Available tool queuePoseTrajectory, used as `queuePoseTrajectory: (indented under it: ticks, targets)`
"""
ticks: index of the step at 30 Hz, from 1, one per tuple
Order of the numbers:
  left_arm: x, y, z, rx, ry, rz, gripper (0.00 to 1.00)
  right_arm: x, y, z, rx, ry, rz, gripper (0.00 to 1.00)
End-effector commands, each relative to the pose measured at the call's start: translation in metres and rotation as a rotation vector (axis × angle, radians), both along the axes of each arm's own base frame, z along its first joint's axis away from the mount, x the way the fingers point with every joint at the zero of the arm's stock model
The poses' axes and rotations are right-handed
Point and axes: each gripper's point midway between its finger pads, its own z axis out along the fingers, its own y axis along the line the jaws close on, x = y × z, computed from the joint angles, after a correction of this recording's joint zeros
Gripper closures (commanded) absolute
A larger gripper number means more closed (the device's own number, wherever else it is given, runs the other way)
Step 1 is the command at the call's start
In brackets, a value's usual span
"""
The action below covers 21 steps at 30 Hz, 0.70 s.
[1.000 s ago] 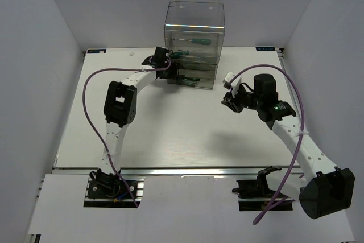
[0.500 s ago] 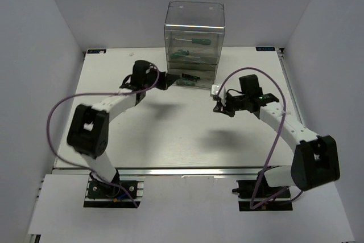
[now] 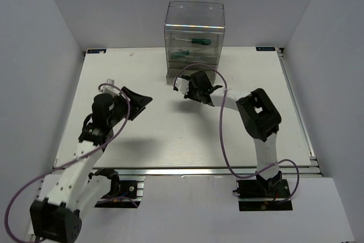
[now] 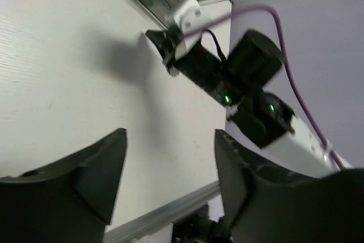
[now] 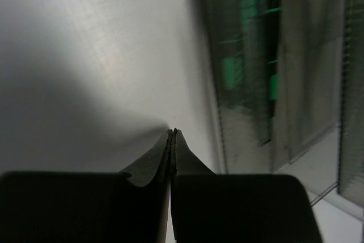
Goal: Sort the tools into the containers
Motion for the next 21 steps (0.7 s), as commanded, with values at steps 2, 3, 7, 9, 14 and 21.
queuePoseTrajectory:
  ticks: [2,3,7,9,14,21]
  targets:
    - [-0.026,0.032,-0.017,0.1,-0.016,0.109,0.21,0.082,0.007,0.044,0.02,-0.287,-0.169,1.0]
    - [-0.033,0.037,-0.009,0.093,-0.048,0.136,0.16,0.089,0.009,0.031,0.01,-0.286,-0.17,1.0]
    - [-0.043,0.057,-0.005,0.124,-0.058,0.23,0.05,0.121,0.022,0.046,0.014,-0.381,-0.18,1.0]
    - [-0.046,0.067,-0.007,0.158,-0.04,0.273,0.03,0.129,0.021,0.041,-0.008,-0.398,-0.189,1.0]
    - [-0.047,0.066,-0.015,0.174,-0.008,0.262,0.02,0.139,0.021,0.043,-0.016,-0.411,-0.153,1.0]
    - [-0.04,0.063,-0.02,0.183,0.003,0.245,0.02,0.163,0.008,0.037,-0.043,-0.425,-0.18,1.0]
